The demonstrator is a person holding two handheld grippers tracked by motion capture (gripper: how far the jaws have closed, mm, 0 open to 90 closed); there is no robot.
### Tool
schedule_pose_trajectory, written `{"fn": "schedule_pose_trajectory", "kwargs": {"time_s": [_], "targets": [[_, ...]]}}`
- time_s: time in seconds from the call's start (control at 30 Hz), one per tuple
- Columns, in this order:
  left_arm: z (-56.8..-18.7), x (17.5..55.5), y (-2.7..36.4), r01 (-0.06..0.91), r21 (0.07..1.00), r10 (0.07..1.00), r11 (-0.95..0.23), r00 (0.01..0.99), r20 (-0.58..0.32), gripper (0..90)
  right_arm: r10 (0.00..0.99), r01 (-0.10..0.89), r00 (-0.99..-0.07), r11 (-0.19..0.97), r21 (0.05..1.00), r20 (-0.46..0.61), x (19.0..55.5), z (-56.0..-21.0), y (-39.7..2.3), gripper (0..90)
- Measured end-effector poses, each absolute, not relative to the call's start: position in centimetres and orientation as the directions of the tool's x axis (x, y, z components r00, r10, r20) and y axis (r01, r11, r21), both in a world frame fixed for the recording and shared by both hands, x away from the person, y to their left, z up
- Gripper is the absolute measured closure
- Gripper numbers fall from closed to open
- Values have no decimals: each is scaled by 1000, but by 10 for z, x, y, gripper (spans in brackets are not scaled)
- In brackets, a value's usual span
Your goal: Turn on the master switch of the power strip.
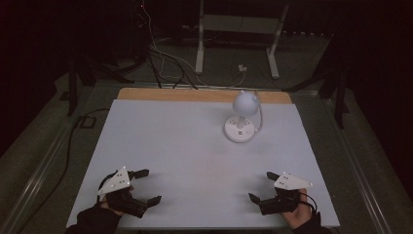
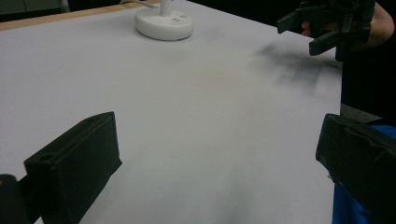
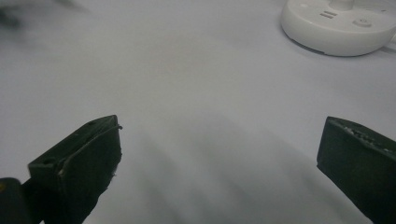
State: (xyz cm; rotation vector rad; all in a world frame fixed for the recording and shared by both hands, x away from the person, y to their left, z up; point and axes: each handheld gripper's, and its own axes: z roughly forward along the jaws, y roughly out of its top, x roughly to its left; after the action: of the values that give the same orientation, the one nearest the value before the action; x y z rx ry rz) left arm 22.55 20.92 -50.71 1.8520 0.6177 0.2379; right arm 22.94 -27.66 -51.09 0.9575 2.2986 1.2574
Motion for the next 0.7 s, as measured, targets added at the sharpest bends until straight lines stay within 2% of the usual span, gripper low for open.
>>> {"fn": "schedule_pose_trajectory", "kwargs": {"time_s": [0.7], "targets": [[-507, 226, 208, 298, 921, 520, -253, 844, -130, 2, 688, 396, -725, 383, 835, 28, 224, -501, -264, 0]]}}
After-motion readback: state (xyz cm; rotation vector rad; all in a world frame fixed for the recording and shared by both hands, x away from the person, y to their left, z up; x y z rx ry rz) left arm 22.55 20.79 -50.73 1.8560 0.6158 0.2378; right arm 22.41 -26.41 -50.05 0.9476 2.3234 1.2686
